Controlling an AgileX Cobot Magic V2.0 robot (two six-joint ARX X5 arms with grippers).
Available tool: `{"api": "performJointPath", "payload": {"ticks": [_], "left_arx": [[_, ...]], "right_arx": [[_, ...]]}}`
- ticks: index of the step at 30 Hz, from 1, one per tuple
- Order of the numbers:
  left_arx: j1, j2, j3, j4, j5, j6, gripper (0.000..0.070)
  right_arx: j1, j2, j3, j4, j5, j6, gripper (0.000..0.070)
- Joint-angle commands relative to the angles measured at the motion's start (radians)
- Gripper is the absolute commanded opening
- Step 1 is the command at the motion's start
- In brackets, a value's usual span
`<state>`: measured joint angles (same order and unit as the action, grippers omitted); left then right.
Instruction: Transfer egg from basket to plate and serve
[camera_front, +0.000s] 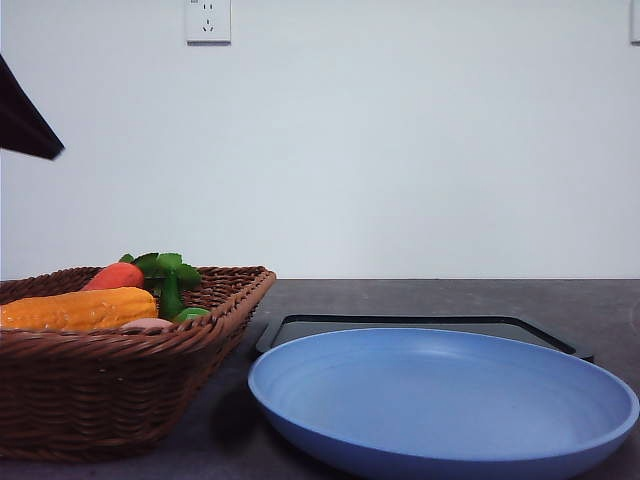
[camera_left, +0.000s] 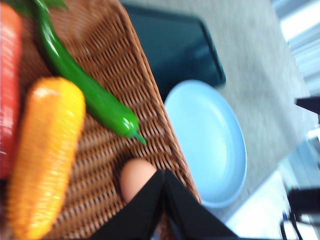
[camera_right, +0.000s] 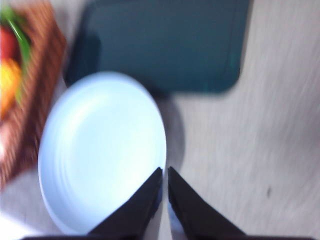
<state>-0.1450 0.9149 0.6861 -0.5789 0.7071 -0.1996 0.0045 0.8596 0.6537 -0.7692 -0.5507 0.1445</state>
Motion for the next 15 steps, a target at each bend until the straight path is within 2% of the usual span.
{"api": "performJointPath", "payload": {"ticks": [1,5,7,9,12,15], "left_arx": [[-0.017,0.019,0.014,0.010,0.007,0.024,0.0056],[-0.058,0.047,0.014,0.022,0.007,0.023,0.0222],[-0.076,0.055,0.014,0.026,0.007,0.023,0.0297],[-0.091,0.059,0.014,0.026,0.006,0.023,0.0326],[-0.108,0.059,0.014,0.025,0.006,0.022,0.0326],[-0.119,0.059,0.014,0.025,0.006,0.022,0.0325]], "right_arx": [[0.019,0.036,0.014,-0.011,-0.006,-0.045,0.0023],[0.074,0.119,0.013,-0.024,0.008,-0.057,0.0156],[0.104,0.167,0.013,-0.023,0.010,-0.057,0.0199],[0.134,0.220,0.013,-0.013,0.038,-0.056,0.0204],[0.172,0.299,0.013,0.027,0.101,-0.053,0.0204],[0.193,0.371,0.013,0.095,0.102,-0.039,0.0204]]}}
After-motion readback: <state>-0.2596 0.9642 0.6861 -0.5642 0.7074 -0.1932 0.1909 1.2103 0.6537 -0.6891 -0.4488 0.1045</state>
